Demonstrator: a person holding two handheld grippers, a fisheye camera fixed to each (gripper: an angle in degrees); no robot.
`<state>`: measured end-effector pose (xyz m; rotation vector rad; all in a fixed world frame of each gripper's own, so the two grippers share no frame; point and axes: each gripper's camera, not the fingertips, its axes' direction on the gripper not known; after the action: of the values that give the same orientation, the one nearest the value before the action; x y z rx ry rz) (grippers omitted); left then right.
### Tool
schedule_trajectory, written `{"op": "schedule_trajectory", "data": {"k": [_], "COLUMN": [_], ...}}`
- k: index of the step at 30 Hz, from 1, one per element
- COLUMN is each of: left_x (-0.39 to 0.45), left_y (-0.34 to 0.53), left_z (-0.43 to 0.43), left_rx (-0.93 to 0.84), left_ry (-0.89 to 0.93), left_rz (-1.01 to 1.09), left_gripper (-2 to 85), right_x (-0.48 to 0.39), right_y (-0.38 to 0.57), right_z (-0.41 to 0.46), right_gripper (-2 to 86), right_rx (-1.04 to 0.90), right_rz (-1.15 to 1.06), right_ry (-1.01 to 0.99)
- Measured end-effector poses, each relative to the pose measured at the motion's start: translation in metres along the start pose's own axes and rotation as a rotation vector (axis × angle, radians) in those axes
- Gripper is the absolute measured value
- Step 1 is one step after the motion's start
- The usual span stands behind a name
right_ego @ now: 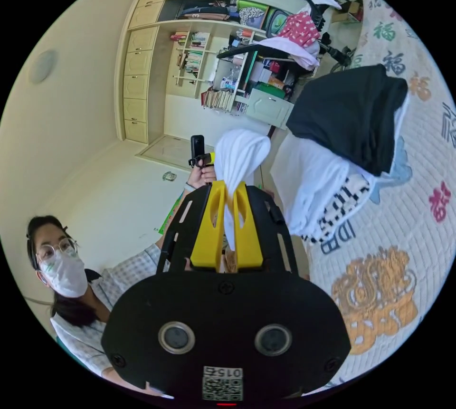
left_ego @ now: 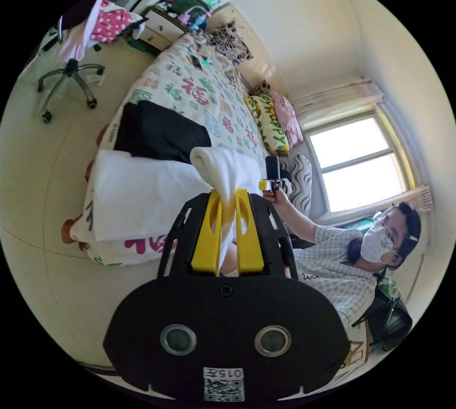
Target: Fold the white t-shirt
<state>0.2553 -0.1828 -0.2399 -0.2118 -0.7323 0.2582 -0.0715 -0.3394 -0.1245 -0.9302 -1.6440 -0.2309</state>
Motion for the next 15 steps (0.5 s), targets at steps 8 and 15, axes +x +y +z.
{"op": "schedule_trajectory", "data": {"k": [8,15], "left_x": [-0.015,-0.039], "left_y": [-0.053,-0.056], "left_z": [0.004,0.063], "left_rx": [0.031,0.052], "left_ry": [0.008,-0.282], "left_rz": [0.015,-0.063], "left_gripper": [4.4,4.5], "right_x": [-0.006,0.034], "right_y": [-0.103,-0.157], "right_z": [0.012,0.016], "right_gripper": [1.4,3.1], "right_rx": [0.094,0.154], "right_rz": [-0.001,0.168], "right_ry": [0.143,0.355]}}
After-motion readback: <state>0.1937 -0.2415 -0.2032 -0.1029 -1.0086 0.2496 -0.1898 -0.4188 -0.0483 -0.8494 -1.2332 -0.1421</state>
